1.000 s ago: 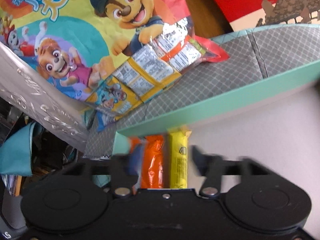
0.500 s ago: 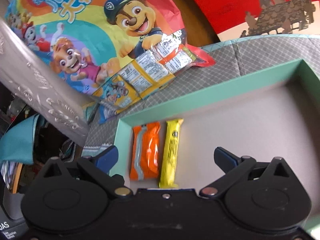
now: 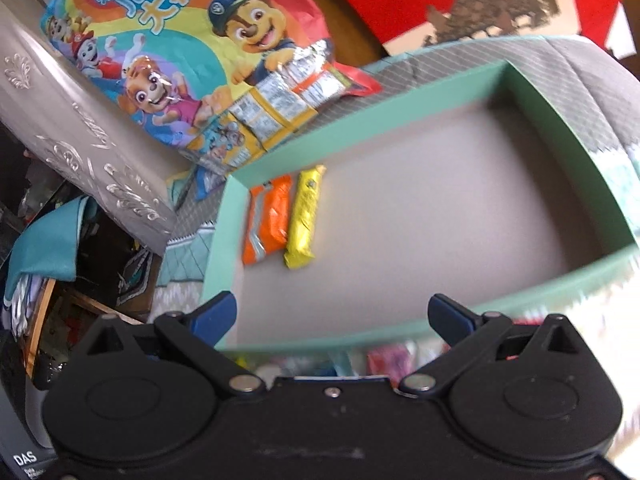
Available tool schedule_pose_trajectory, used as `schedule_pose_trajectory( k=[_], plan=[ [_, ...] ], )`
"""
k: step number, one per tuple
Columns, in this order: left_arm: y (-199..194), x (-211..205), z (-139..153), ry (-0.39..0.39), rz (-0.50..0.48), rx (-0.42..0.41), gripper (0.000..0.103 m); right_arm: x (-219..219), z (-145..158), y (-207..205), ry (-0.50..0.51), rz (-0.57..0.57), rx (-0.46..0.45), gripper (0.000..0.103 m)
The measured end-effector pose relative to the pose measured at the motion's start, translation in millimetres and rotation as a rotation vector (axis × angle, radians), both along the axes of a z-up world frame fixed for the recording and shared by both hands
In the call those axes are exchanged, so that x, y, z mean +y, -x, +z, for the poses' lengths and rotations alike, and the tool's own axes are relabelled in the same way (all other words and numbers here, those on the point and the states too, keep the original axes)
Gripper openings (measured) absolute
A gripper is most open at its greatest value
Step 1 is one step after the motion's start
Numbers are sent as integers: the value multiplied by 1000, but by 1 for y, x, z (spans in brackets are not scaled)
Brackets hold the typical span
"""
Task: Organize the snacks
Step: 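Grasp the yellow biscuit pack with left tool while right tool grasps blue packet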
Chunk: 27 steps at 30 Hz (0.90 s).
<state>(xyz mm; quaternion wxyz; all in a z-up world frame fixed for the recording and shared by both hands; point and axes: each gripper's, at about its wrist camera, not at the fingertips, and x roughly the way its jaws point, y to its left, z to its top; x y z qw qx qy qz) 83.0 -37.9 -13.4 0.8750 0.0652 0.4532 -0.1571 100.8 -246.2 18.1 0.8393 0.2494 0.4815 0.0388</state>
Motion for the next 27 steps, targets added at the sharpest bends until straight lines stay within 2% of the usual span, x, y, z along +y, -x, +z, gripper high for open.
schedule_pose_trajectory(
  k=[4, 6, 10, 13, 15, 16, 18, 20, 22, 23, 27],
  plan=[
    [13, -10, -6, -39, -38, -9, 102, -6, -7, 23, -20, -5, 23, 103],
    [15, -7, -7, -72, -21, -38, 101, -7, -8, 33, -27, -6, 23, 103],
    [14, 19, -7, -59, 27, -29, 96, -7, -6, 42, -35, -9, 19, 103],
    [14, 40, -11, -92, 30, -34, 91, -1, 0, 42, -46, 14, 5, 103],
    [14, 52, -14, -123, 18, -37, 87, 7, 4, 41, -56, 33, -15, 97],
    [14, 58, -16, -138, 11, -35, 84, 11, 6, 40, -59, 47, -16, 91],
    [13, 69, -21, -159, -11, -26, 81, 23, 5, 38, -59, 85, 7, 77],
    [12, 77, -26, -166, -36, -17, 79, 33, 0, 36, -43, 119, 47, 54],
    [12, 80, -32, -161, -82, -2, 79, 40, -10, 32, -32, 131, 101, 44],
    [11, 81, -35, -161, -101, 1, 79, 42, -15, 29, -27, 125, 126, 40],
    [14, 74, -44, -153, -163, -11, 80, 51, -24, 15, -11, 110, 156, 40]
  ],
)
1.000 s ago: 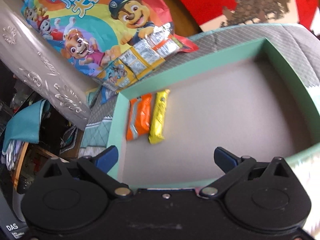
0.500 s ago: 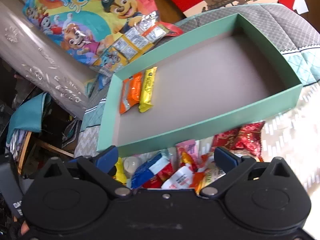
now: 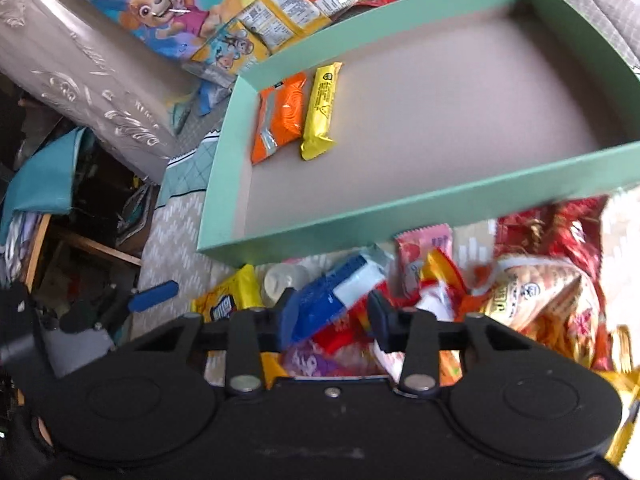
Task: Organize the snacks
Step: 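Grasp the yellow biscuit pack with left tool while right tool grasps blue packet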
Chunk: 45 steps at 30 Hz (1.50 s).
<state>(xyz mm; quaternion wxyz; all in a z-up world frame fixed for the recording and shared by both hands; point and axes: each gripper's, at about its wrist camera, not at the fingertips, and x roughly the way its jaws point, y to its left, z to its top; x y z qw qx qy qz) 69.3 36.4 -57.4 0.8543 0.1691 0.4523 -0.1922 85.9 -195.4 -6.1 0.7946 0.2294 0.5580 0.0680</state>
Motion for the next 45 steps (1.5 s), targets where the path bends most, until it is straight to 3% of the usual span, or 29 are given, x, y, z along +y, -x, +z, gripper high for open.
schedule_pose_trajectory(
  k=[4, 7, 8, 11, 15, 20, 22, 24, 26, 27, 29, 33, 35, 38, 42, 45],
  plan=[
    [5, -9, -7, -4, -59, 8, 75, 12, -8, -12, 22, -3, 19, 41],
    [16, -16, -16, -46, -98, -4, 66, 16, -16, -11, 26, -15, 32, 54],
    [20, -16, -15, -42, -103, -13, 58, 19, -18, -8, 24, -16, 37, 54],
    [27, -10, -10, 18, -70, 21, 49, 21, -22, 2, -5, -37, 44, 54],
    [36, -7, -5, 109, -22, 92, 48, 28, -25, 0, 11, -67, 36, 54],
    [37, -11, -3, 116, -9, 109, 51, 29, -30, -8, 21, -118, 30, 58],
    [32, -11, -5, 99, 22, 102, 57, 30, -33, -5, 2, -139, 25, 58],
    [27, -12, -9, 75, 38, 100, 60, 32, -31, 0, -5, -131, 14, 46],
    [25, -15, -14, 71, 36, 112, 59, 37, -29, 4, -12, -95, 3, 16],
    [24, -15, -15, 77, 32, 107, 55, 39, -28, 4, -9, -75, 3, 13],
    [24, -15, -13, 96, 30, 111, 48, 41, -29, 5, 5, -55, 1, 13],
    [25, -4, -12, 145, 94, 129, 47, 36, -25, 0, 2, -60, 28, 17],
    [25, 5, -12, 154, 129, 130, 47, 40, -15, 1, 29, -32, -26, 27],
    [24, 15, -11, 176, 170, 137, 47, 46, -7, -7, 36, 0, -68, 30],
    [24, 24, -8, 204, 198, 141, 47, 43, -22, -21, 103, -49, -46, 32],
    [26, 28, -9, 208, 207, 142, 47, 39, -32, -20, 91, -84, -51, 37]
  ],
)
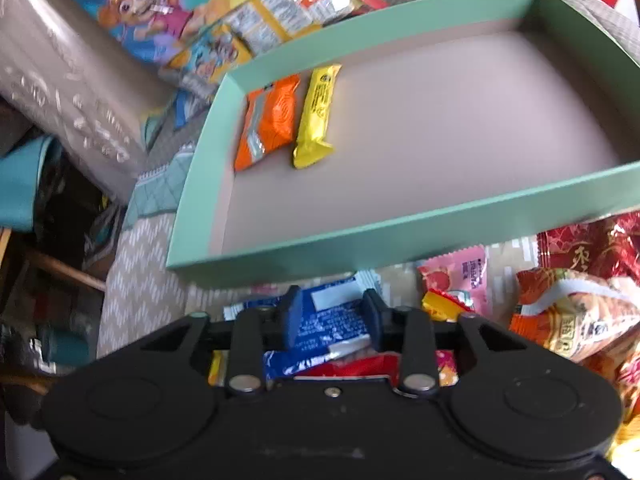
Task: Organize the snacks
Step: 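Grasp the yellow biscuit pack with left tool while right tool grasps blue packet, then carry both packets into the tray beside the bars and release them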
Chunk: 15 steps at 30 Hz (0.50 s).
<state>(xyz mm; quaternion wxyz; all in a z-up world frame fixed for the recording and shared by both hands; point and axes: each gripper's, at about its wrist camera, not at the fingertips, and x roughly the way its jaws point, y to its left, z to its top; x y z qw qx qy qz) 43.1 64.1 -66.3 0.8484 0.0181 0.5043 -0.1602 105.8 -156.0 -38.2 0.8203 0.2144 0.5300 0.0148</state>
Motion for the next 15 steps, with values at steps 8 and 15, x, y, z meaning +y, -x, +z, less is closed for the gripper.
schedule_pose_trajectory(
  k=[8, 15],
  plan=[
    [-3, 9, 0, 13, 49, 7, 47, 29, -3, 9, -129, 123, 101, 49],
    [-6, 20, -1, 22, 98, 15, 47, 49, 22, -5, -33, 271, -52, 76]
  ],
)
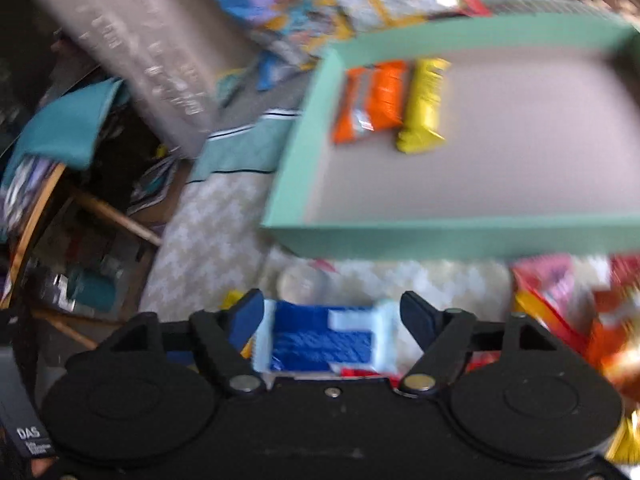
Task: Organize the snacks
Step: 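Carry both packets into the tray beside the bars and release them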
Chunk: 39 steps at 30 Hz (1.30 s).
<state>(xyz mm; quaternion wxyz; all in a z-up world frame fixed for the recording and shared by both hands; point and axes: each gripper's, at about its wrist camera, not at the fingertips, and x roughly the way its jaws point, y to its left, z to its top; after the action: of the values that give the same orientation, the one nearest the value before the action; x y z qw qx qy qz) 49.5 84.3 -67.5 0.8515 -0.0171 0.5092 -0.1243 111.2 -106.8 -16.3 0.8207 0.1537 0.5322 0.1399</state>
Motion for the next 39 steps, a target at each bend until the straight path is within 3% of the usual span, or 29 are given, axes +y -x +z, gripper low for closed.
schedule_pose_trajectory(
  k=[6, 12, 20, 28, 30, 32, 35, 39],
  plan=[
    [4, 13, 0, 12, 53, 5, 48, 32, -9, -12, 71, 208, -47, 77],
    [10, 25, 0, 5, 70, 0, 48, 42, -18, -2, 60, 321, 28, 77],
    [6, 33, -1, 12, 96, -2, 49, 65, -9, 27, 192, 567, -23, 83],
    [5, 37, -1, 12, 100, -3, 50, 82, -20, 46, 384, 795, -79, 80],
    [5, 36, -1, 11, 100, -2, 50, 78, -21, 47, 377, 791, -84, 69],
    [3, 35, -1, 5, 100, -2, 50, 74, -17, 42, 363, 729, -92, 43],
    [0, 31, -1, -6, 92, 0, 54, 61, -17, 26, 289, 583, -53, 41],
    [-4, 26, -2, -34, 70, -5, 58, 58, -17, 25, 266, 510, -34, 41]
  ],
)
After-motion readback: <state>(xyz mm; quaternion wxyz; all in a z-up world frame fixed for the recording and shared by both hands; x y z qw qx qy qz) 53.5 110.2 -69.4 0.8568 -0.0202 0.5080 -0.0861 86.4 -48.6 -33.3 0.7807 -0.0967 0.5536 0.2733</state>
